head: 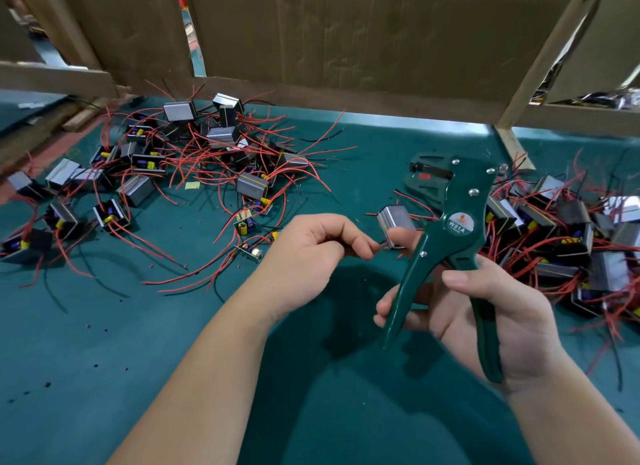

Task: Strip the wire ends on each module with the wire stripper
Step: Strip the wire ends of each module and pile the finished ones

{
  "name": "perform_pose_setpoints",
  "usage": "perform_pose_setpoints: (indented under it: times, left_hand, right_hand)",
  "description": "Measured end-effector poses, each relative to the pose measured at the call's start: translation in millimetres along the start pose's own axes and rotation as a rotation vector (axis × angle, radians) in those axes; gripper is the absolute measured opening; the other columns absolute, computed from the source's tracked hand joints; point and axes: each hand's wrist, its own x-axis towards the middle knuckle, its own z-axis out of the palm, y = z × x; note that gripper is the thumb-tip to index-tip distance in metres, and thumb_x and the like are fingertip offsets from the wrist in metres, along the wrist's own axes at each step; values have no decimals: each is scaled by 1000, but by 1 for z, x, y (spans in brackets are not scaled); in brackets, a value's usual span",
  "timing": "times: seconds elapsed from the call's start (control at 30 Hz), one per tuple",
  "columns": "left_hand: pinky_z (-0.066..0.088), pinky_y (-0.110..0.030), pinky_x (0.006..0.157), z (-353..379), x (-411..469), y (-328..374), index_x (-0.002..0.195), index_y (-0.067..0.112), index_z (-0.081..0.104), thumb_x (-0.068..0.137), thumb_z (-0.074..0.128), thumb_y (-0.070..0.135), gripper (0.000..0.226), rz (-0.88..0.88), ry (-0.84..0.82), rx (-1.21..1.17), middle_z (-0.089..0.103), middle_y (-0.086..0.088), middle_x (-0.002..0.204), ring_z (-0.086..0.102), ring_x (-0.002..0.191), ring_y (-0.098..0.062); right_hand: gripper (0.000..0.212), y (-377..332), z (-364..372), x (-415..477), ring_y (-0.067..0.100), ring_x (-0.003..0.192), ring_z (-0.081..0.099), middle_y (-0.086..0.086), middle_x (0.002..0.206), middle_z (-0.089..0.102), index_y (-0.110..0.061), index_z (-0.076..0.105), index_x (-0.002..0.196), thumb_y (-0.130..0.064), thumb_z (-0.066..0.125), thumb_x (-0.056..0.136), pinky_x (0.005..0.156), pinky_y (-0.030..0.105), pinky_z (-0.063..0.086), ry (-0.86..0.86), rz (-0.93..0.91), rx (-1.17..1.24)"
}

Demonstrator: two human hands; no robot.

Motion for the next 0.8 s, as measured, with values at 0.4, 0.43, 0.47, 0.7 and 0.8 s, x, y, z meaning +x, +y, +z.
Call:
perform_pose_setpoints:
  times: [0.4, 0.43, 0.47, 0.7, 0.8]
  left_hand:
    - [19, -42, 108, -30, 5, -16, 136, 36, 45, 83, 56, 12, 59, -109, 556, 901, 33, -6, 147, 25, 134, -28]
    - [14, -45, 110, -30, 6, -19, 138, 41, 40, 88, 54, 21, 56, -211, 531, 959, 28, -10, 151, 21, 137, -30]
    - [11, -47, 112, -31, 6, -23, 139, 43, 38, 92, 51, 31, 50, -291, 500, 1014, 25, -13, 153, 18, 139, -31]
    - [21, -42, 102, -46, 11, -27, 114, 32, 65, 97, 40, 28, 31, -264, 579, 995, 56, 0, 125, 46, 118, -22]
    - [22, -41, 101, -47, 9, -24, 113, 31, 67, 94, 46, 23, 29, -172, 687, 960, 59, 4, 123, 49, 118, -16]
  right_hand:
    - [66, 6, -11, 4, 36, 90, 70, 5, 79, 71, -35, 55, 133, -12, 71, 73, 81, 46, 55, 295, -380, -351]
    - [67, 6, -10, 4, 37, 91, 70, 5, 79, 69, -36, 55, 132, -17, 73, 71, 82, 48, 55, 287, -373, -355]
    - [67, 6, -10, 4, 38, 91, 69, 6, 78, 68, -38, 55, 132, -21, 75, 70, 83, 51, 54, 285, -362, -359]
    - [61, 11, -9, 1, 39, 88, 69, -15, 96, 73, -31, 53, 131, -16, 68, 74, 80, 62, 52, 276, -348, -399]
    - [54, 16, -8, 5, 39, 84, 69, -6, 78, 71, -23, 55, 127, -6, 61, 76, 77, 53, 56, 271, -285, -310]
